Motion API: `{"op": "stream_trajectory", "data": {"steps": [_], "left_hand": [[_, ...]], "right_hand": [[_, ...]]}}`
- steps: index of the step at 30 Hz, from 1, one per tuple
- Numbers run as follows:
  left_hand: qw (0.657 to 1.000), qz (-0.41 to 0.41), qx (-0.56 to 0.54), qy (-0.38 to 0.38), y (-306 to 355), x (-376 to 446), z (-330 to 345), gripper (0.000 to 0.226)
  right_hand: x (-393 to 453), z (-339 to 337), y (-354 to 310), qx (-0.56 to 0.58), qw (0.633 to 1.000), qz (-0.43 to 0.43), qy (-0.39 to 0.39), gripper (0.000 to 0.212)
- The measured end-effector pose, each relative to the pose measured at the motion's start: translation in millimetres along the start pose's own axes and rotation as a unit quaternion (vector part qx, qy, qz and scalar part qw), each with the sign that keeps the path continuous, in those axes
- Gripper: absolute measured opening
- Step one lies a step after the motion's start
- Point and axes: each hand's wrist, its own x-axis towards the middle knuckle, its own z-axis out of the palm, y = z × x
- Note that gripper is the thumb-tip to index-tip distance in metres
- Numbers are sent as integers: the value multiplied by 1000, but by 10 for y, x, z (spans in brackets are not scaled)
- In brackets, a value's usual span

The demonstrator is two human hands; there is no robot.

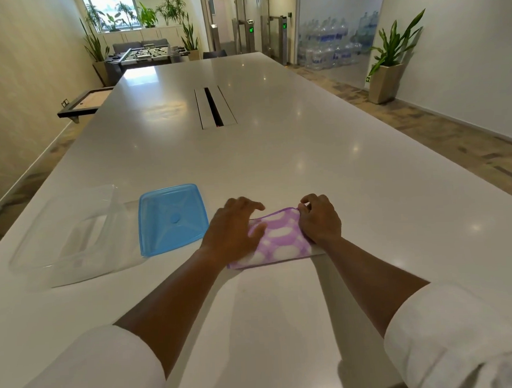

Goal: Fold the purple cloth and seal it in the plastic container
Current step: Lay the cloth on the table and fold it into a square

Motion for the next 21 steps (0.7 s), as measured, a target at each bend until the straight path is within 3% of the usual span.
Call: {"op": "stream_trajectory", "data": {"steps": [3, 7, 11, 15, 18, 21], "left_hand": [[995, 60, -26, -70, 80, 26, 89, 46], [988, 52, -30, -139, 58, -34, 235, 54], [985, 43, -27, -166, 15, -67, 302, 57], [980, 55, -62, -179, 22, -43, 314, 50], [980, 41, -85, -176, 1, -41, 321, 45], [980, 38, -58, -185, -11, -67, 364, 55]], "right_hand": [[32, -14, -18, -39, 999, 20, -9, 25], [21, -45, -88, -68, 997, 35, 27, 25], [-37, -18, -230, -128, 975, -159, 91, 28], [-149, 99, -321, -134, 946, -294, 34, 27], [-217, 184, -295, -125, 942, -312, -9, 31], [-236, 186, -201, -96, 952, -283, -60, 36]]}}
